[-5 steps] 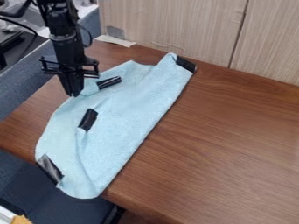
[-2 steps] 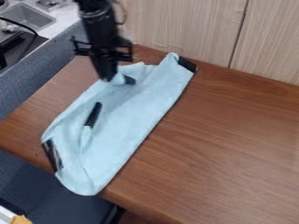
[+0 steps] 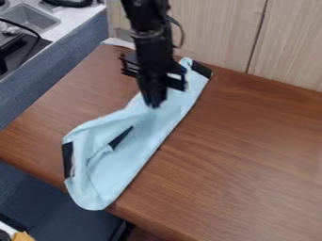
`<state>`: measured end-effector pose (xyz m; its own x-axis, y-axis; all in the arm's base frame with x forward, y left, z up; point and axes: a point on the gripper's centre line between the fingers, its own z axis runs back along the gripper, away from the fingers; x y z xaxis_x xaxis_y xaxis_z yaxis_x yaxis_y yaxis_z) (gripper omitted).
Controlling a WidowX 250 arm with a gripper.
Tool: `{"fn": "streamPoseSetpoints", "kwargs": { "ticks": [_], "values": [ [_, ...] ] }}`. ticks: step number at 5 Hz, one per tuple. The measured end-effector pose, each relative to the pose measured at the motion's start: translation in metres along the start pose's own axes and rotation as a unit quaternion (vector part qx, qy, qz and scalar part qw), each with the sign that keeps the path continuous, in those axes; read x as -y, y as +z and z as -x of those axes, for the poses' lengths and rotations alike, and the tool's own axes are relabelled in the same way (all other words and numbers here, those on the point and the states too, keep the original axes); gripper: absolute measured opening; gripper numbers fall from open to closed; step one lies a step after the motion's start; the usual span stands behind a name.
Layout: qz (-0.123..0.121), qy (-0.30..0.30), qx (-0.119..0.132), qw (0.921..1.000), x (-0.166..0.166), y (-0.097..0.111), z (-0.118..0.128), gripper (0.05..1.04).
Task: Put the cloth from left to right
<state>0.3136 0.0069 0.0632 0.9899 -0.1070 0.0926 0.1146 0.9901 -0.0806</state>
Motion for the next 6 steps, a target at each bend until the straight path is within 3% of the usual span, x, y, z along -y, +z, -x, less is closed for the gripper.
{"fn": "streamPoseSetpoints", "kwargs": {
  "ticks": [1,3,4,5,6],
  "values": [
    [0.001,-0.026,-0.020,0.9995,0.013,-0.020,0.003,0.055],
    [-0.003,-0.026,-0.067,0.9974,0.009,-0.060,0.020,0.055],
    [-0.005,-0.021,-0.073,0.9971,0.004,-0.062,0.025,0.078],
    [-0.003,-0.011,-0.085,0.9963,0.002,-0.061,0.029,0.229],
    [-0.004,-0.010,-0.091,0.9958,0.000,-0.059,0.031,0.479]
  ]
}}
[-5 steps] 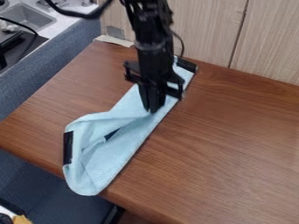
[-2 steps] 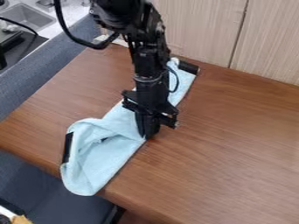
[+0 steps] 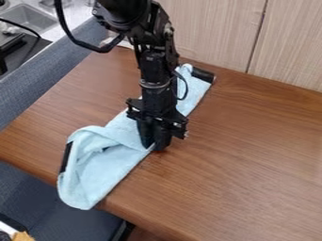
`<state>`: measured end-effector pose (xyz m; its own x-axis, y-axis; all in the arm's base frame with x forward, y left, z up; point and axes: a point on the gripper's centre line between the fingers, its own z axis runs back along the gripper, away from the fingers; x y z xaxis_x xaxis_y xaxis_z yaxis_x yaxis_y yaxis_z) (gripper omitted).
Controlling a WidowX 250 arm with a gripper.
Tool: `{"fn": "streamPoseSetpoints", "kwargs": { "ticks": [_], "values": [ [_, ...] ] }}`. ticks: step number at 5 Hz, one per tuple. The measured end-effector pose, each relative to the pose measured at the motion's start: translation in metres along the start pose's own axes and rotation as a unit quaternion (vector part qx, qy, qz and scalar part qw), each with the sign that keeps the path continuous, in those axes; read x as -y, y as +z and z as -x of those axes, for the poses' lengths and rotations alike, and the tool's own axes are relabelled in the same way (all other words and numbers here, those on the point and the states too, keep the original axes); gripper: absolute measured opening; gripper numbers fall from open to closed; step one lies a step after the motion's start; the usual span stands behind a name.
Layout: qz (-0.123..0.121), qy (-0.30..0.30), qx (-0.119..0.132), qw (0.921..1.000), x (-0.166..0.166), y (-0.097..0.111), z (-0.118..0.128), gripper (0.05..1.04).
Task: Put the cloth from left to right
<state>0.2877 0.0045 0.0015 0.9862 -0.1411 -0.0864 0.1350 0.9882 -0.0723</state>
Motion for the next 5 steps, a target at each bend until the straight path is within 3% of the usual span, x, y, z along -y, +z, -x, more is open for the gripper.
{"fn": "streamPoseSetpoints", "kwargs": {
  "ticks": [1,2,5],
  "values": [
    [-0.003,0.005,0.018,0.9998,-0.003,0.015,0.001,0.783],
    [-0.005,0.006,0.033,0.9994,-0.003,0.033,0.002,0.997],
    [-0.031,-0.003,0.091,0.9954,-0.005,0.092,0.026,1.000]
  ]
}}
